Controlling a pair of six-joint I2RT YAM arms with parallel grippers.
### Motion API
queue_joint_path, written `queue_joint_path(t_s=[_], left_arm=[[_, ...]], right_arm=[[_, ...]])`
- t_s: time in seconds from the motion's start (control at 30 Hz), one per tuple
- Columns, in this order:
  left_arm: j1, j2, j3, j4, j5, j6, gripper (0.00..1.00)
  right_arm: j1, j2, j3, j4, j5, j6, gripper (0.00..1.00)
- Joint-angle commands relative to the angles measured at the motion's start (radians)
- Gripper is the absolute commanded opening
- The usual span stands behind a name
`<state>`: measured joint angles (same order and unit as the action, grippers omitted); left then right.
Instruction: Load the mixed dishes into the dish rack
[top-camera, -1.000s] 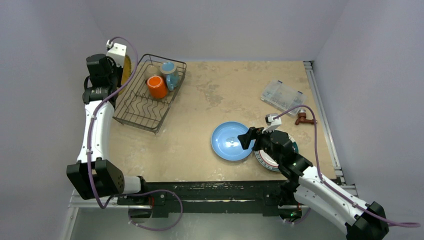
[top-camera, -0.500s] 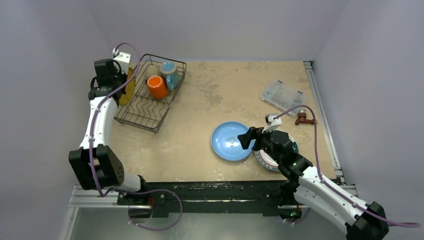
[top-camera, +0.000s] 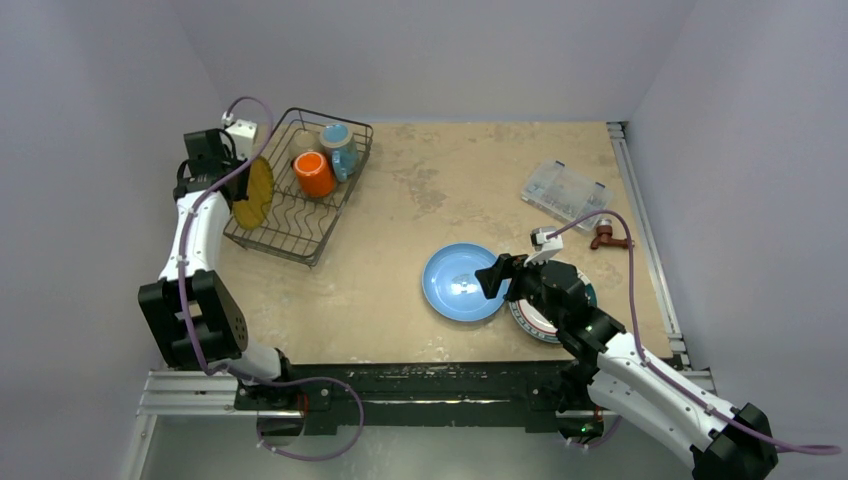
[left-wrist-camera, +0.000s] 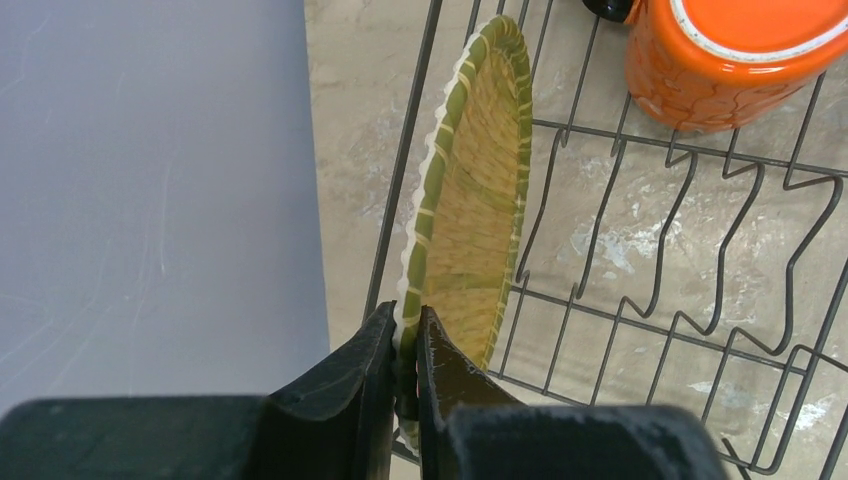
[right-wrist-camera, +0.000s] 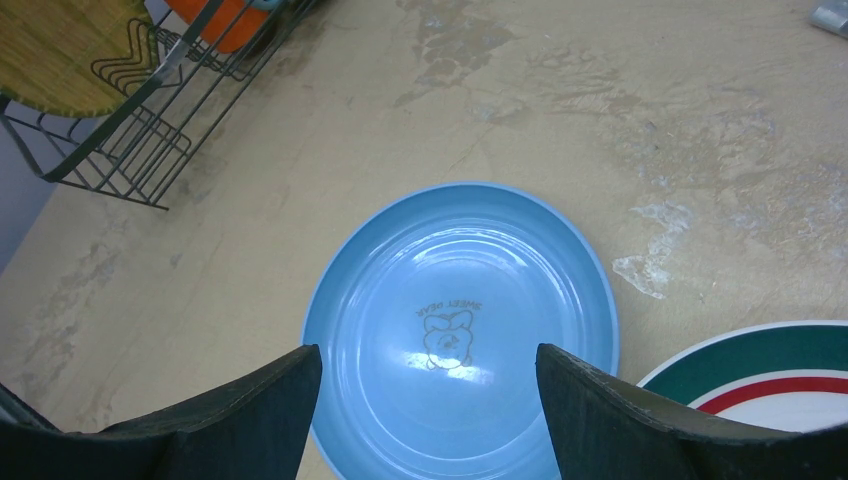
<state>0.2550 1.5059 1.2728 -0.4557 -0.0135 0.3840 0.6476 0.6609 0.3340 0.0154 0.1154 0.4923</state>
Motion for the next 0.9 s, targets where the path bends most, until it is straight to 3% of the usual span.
queue_joint_path(t_s=[0.0, 0.37, 0.57, 0.63, 0.73, 0.87], left_arm=[[0.017, 0.017, 0.006, 0.078, 0.067, 0.003, 0.12], [0.029, 0.052, 0.037, 0.08, 0.114, -0.032, 0.22], [0.028, 0.003, 0.011, 0.136, 0.035, -0.09, 0.74], [0.029, -0.02, 0.003, 0.155, 0.018, -0.114, 0.96], [0.029, -0.07, 0.012, 0.16, -0.069, -0.195, 1.0], [0.02, -0.195, -0.026, 0.204, -0.077, -0.403, 1.0]], right_arm=[[0.001, -0.004, 0.0, 0.034, 0.004, -0.018, 0.79], [0.001, -0.002, 0.0, 0.033, 0.006, -0.018, 0.79], [0.001, 0.0, 0.002, 0.034, 0.005, -0.018, 0.79], [0.001, 0.003, 0.002, 0.034, 0.004, -0.018, 0.79], [0.001, 0.006, 0.003, 0.034, 0.006, -0.017, 0.8], [0.001, 0.015, 0.005, 0.032, 0.009, -0.018, 0.79]])
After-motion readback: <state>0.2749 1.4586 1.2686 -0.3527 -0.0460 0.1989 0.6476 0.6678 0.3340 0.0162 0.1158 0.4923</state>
